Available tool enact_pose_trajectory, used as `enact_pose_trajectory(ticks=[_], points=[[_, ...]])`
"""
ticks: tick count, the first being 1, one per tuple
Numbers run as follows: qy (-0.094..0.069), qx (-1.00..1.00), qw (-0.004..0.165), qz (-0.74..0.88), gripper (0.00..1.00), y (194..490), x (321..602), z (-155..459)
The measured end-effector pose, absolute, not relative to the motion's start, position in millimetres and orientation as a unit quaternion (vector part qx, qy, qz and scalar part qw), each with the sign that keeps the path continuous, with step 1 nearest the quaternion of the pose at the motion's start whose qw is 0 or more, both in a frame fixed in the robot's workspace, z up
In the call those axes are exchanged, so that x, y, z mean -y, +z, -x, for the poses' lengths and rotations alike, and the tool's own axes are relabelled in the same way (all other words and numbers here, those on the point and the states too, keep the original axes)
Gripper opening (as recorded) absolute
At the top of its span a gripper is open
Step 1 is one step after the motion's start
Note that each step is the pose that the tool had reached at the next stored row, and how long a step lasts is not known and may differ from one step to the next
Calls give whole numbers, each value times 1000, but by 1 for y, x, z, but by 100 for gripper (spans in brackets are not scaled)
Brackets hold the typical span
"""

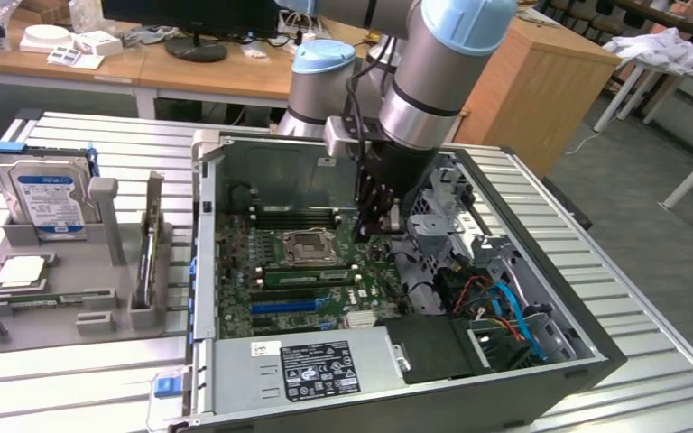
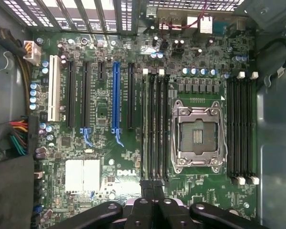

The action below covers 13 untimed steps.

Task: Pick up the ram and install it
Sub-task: 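Press down the ram until it locks into place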

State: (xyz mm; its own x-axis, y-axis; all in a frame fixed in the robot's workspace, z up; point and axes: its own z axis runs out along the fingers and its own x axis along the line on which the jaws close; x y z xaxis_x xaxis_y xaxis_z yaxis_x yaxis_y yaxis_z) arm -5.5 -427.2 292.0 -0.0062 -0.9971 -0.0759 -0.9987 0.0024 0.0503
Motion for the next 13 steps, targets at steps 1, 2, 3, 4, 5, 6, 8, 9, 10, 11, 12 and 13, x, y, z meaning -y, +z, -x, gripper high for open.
enact_pose_trajectory(ticks=[1,2,3,4,5,6,8,9,10,11,12,13], points=[[45,-708,9,705,11,291,427,6],[45,-708,9,705,11,290,427,6],[45,-708,9,705,11,289,427,6],[45,-708,9,705,11,288,427,6],[45,-708,9,705,11,287,427,6],[45,-708,9,705,11,286,427,6],[45,-708,9,705,11,284,427,6],[45,-708,9,705,11,283,427,6],[45,-708,9,705,11,282,427,6],[45,-708,9,705,11,281,427,6],[45,-708,9,705,11,280,427,6],[45,-708,9,705,11,279,427,6]])
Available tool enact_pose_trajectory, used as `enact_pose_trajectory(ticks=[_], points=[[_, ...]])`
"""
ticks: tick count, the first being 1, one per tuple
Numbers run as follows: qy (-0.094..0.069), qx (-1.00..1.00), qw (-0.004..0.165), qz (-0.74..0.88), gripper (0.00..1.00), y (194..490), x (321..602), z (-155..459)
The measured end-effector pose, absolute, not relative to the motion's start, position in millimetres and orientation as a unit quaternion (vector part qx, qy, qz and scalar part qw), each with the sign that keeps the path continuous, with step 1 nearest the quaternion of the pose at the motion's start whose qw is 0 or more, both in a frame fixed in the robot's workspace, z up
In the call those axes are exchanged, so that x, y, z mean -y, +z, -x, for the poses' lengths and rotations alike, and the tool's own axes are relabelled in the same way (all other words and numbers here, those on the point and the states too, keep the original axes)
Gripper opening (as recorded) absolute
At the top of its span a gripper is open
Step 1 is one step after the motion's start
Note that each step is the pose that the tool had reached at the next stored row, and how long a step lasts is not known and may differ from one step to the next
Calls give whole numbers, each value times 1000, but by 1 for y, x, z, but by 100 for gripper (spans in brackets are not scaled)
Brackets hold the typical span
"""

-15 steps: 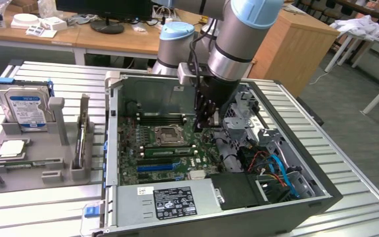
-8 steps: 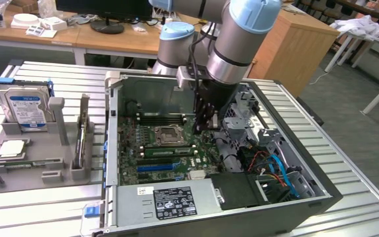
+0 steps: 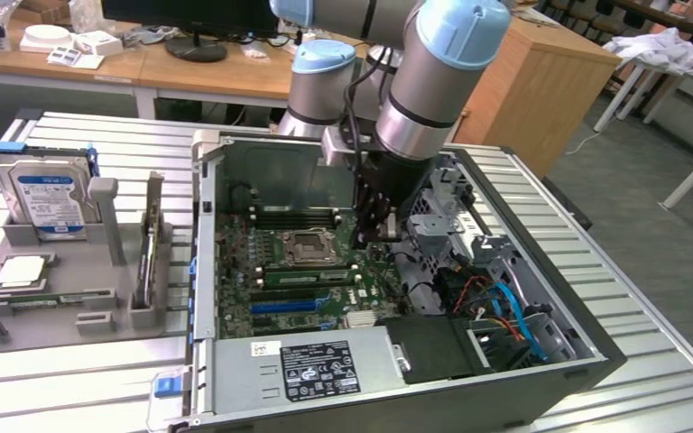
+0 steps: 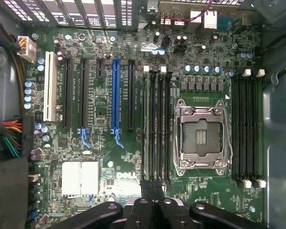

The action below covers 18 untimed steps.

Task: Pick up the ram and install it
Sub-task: 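Press down the ram until it locks into place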

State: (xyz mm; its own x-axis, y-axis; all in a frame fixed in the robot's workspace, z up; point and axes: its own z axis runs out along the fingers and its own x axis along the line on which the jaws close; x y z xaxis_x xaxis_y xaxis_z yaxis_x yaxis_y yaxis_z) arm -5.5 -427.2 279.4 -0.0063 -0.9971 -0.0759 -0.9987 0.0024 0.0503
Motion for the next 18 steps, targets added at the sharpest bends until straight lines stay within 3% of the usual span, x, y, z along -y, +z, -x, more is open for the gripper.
enact_pose_trajectory(ticks=[18], points=[[45,-708,9,705,11,269,427,1]])
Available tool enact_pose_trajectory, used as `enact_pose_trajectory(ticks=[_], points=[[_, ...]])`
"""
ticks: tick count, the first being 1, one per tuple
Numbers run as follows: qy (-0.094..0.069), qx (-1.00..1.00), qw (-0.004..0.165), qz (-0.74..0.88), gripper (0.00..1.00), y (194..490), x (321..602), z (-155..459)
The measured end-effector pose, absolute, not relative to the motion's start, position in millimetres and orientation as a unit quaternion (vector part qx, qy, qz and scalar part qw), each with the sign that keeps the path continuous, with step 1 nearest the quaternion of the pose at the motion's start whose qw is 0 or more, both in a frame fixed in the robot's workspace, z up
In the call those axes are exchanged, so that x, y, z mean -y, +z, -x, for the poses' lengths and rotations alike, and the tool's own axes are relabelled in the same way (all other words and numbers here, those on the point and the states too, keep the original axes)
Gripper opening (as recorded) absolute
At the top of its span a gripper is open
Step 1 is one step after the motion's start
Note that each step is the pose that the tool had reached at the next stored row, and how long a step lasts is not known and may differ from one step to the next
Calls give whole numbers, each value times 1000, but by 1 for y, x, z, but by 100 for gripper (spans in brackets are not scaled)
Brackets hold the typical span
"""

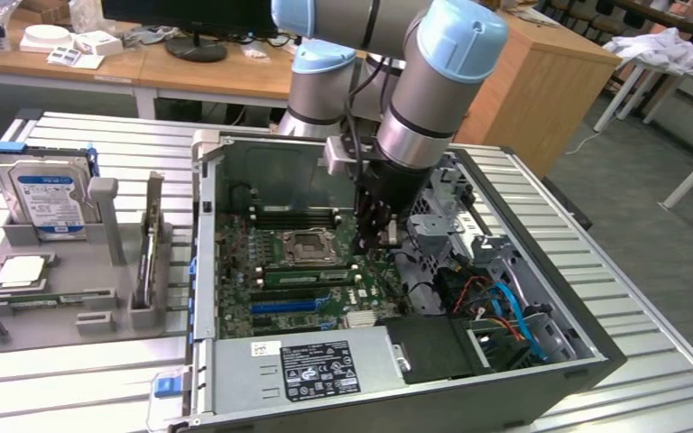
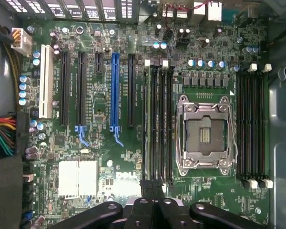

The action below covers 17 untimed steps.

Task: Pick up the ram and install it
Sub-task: 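Press down the ram until it locks into place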

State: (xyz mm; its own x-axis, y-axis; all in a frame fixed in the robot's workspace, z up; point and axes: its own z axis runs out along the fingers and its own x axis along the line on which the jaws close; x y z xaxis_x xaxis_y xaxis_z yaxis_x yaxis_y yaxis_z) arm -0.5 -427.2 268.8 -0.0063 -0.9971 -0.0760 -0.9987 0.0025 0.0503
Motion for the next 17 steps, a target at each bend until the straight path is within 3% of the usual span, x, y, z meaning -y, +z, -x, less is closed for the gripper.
enact_pose_trajectory(ticks=[17], points=[[45,-708,9,705,11,262,427,-4]])
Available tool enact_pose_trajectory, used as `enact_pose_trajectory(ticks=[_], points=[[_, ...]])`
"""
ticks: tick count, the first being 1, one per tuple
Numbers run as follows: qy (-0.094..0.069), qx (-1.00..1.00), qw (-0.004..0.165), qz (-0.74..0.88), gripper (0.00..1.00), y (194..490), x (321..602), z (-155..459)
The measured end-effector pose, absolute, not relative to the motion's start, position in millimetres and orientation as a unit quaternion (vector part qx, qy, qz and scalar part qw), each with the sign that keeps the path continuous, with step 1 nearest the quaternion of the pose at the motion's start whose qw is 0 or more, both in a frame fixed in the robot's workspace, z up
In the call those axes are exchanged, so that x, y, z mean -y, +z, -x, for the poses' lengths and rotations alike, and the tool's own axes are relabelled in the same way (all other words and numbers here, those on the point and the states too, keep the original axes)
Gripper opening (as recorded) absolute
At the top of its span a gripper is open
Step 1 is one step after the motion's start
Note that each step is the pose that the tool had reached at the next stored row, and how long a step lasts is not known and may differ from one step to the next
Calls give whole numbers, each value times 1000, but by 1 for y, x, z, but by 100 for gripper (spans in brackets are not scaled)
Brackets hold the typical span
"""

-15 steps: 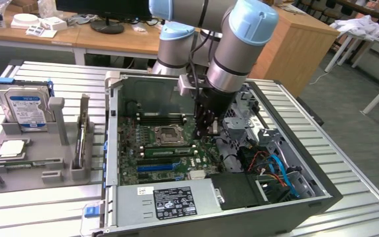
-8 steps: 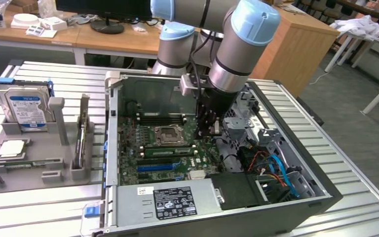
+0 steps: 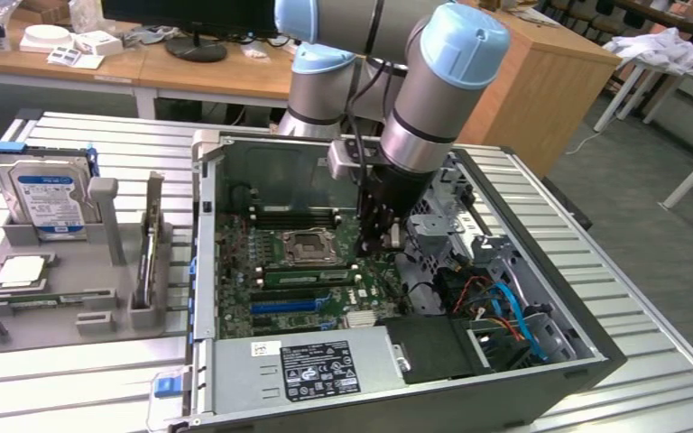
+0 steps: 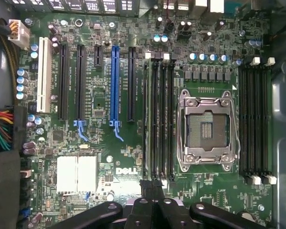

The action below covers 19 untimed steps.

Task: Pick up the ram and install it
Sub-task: 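Press down the ram until it locks into place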

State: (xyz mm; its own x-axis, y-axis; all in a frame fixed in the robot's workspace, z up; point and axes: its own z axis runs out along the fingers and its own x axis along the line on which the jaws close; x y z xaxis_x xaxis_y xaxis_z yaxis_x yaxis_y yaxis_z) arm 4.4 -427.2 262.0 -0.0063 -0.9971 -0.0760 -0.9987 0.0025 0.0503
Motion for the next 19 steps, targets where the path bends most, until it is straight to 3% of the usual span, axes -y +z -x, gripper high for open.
enact_pose_trajectory(ticks=[19], points=[[45,-708,9,705,11,255,424,-4]])
